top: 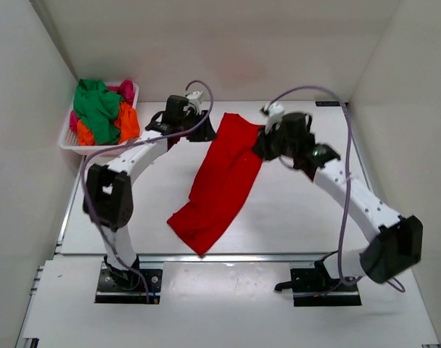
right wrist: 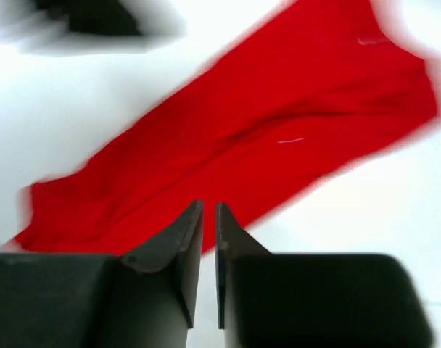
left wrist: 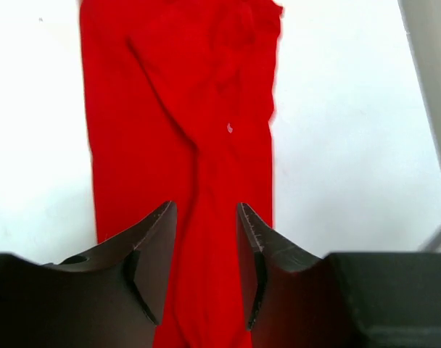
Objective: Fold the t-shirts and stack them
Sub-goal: Rotate the tshirt 90 degrees
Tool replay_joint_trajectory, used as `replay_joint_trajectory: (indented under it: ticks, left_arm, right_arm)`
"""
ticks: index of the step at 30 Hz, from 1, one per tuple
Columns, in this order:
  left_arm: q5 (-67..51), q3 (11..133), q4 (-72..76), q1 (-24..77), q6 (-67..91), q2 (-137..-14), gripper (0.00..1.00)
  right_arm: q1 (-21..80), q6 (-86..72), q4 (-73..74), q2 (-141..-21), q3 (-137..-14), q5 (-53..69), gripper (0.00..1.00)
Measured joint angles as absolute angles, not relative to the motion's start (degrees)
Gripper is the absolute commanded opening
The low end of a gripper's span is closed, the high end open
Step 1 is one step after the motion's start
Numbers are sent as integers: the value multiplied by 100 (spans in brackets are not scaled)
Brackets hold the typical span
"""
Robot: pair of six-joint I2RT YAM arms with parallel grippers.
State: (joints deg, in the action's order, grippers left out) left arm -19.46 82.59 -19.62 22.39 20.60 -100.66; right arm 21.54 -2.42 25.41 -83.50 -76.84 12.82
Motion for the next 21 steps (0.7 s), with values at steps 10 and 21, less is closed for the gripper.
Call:
replay_joint_trajectory:
  ticks: [10,21]
  left_arm:
    - [-1708,10634,-2386,2414,1433,-13102,48]
    - [-1673,13679,-3916,2541,1282,-15098,49]
  right_arm:
    - [4928,-1678,794,-8263,-4335,1688,0]
    - [5271,-1855,19,-9561,-4506,2307,0]
